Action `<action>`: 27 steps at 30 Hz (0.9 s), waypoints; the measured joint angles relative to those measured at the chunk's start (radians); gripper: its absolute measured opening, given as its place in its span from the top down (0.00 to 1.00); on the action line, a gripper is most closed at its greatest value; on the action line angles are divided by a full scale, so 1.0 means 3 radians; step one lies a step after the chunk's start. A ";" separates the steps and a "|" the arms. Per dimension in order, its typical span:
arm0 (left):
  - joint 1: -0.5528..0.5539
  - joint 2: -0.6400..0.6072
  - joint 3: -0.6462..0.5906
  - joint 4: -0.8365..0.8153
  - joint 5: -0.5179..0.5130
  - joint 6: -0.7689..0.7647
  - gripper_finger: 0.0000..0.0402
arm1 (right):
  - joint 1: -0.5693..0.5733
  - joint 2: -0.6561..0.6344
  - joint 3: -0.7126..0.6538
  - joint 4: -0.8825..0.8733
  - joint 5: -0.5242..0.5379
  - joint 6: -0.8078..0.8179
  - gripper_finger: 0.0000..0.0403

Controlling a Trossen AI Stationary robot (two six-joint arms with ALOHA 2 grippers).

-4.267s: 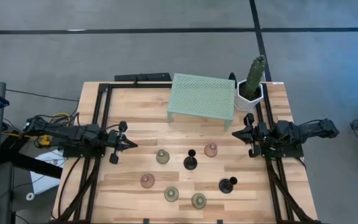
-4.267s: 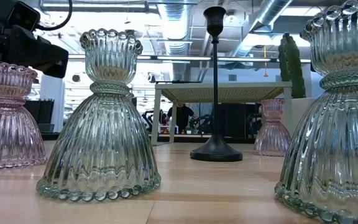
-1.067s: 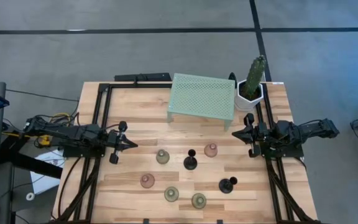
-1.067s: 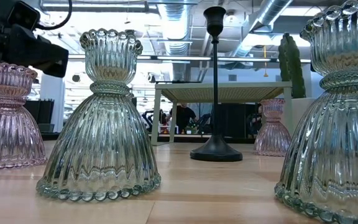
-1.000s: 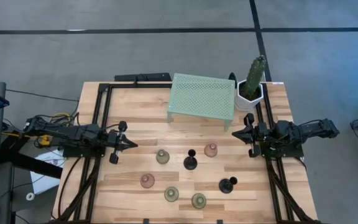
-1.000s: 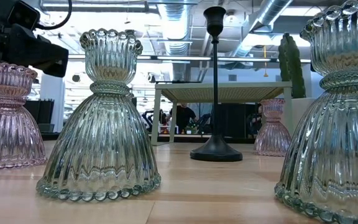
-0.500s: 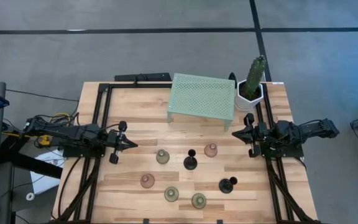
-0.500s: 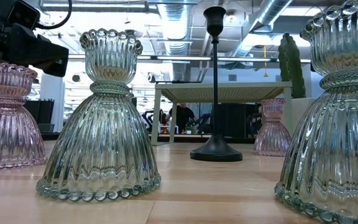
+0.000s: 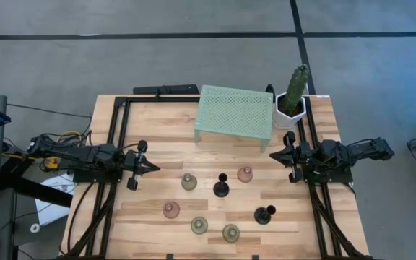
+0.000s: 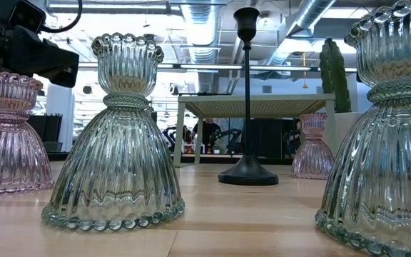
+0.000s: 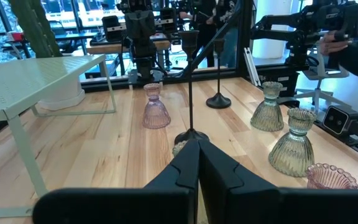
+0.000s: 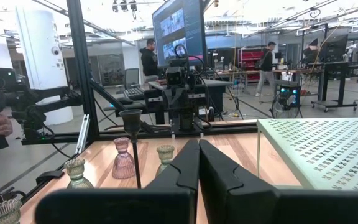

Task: Pick & Place candle stick holders
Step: Put the right black candle holder on the shelf

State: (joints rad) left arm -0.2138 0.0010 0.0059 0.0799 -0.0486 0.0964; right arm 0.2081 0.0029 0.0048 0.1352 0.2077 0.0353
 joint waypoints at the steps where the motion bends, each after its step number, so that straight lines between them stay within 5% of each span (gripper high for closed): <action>1: 0.0001 0.0000 0.0000 0.0001 0.0000 0.0000 0.98 | 0.0000 0.0000 0.0000 0.0000 0.0000 0.0000 1.00; 15: 0.0000 -0.0001 0.0000 0.0064 -0.0010 0.0001 0.98 | 0.0094 0.0044 0.0001 -0.0056 0.0035 0.0553 1.00; 27: 0.0001 -0.0001 -0.0001 0.0113 -0.0011 0.0000 0.98 | 0.0547 0.0403 0.0127 -0.0167 0.0831 0.0561 1.00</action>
State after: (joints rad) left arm -0.2134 0.0006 0.0056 0.1138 -0.0521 0.0963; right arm 0.3721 0.1236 0.0429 0.0851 0.4569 0.2036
